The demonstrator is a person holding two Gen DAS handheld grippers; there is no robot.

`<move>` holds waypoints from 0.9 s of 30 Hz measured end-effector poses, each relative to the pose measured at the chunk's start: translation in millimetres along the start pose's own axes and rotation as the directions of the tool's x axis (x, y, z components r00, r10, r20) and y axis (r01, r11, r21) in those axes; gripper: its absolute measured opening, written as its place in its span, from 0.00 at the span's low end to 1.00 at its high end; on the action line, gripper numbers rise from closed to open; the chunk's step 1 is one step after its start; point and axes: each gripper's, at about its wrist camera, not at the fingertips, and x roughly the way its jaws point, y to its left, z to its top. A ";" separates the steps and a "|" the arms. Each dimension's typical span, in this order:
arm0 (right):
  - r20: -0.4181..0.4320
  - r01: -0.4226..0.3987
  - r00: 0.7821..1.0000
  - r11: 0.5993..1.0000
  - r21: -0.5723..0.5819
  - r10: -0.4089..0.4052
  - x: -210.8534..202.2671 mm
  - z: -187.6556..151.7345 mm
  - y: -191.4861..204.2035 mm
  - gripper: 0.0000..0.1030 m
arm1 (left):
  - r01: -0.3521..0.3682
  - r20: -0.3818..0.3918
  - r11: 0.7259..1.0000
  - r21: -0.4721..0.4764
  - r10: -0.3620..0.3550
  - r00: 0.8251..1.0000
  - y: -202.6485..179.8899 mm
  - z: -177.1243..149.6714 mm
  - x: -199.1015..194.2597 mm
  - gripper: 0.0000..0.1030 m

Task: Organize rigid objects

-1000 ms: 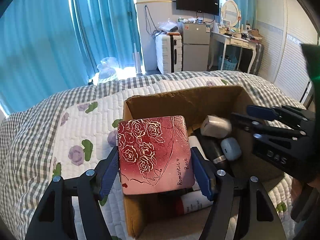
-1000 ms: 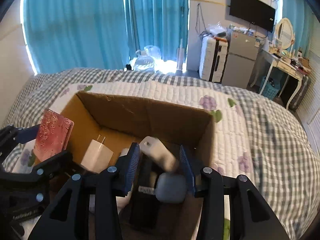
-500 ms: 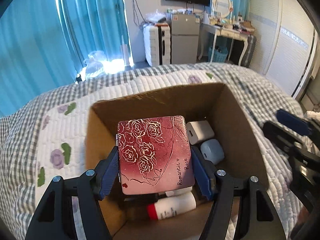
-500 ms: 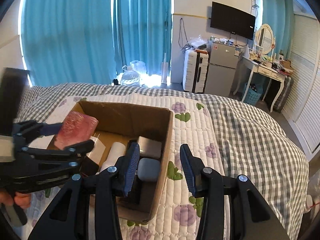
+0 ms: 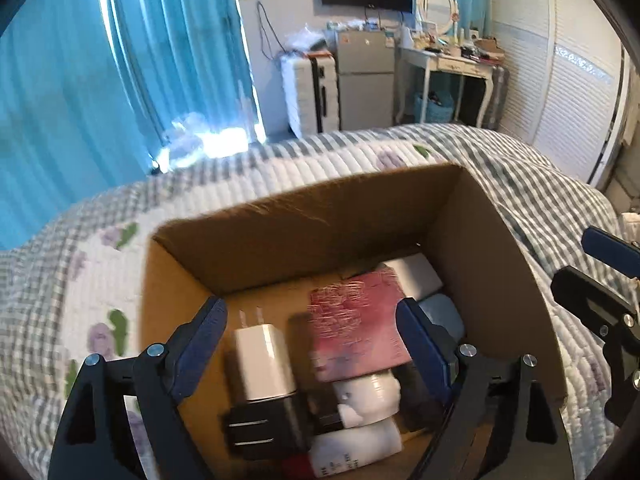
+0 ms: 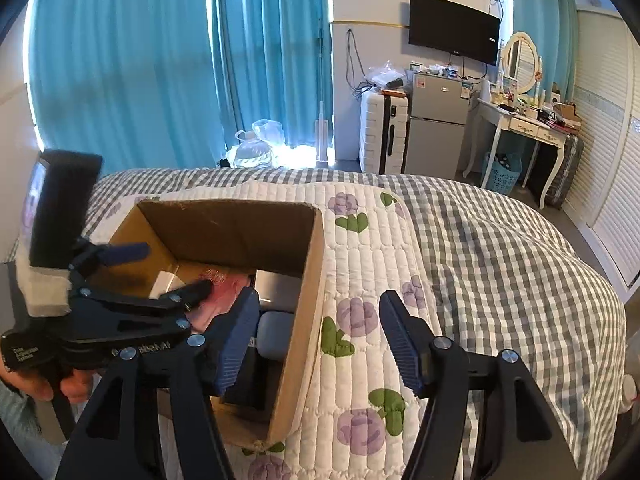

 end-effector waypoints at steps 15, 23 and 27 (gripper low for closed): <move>0.126 0.054 0.991 0.998 -0.039 -0.048 -126.3 17.3 25.2 0.61 | -0.031 0.294 0.999 -0.028 0.038 0.955 17.9 22.5 -185.8 0.86; 0.231 0.100 0.970 0.991 -0.088 -0.077 -222.3 26.4 45.1 0.61 | -0.092 0.458 0.995 -0.026 0.093 0.884 16.5 -6.5 -290.8 0.86; 0.310 0.099 0.948 0.993 -0.069 -0.073 -260.7 17.4 51.9 0.68 | -0.090 0.489 0.996 -0.019 0.088 0.868 17.1 -33.1 -310.5 0.86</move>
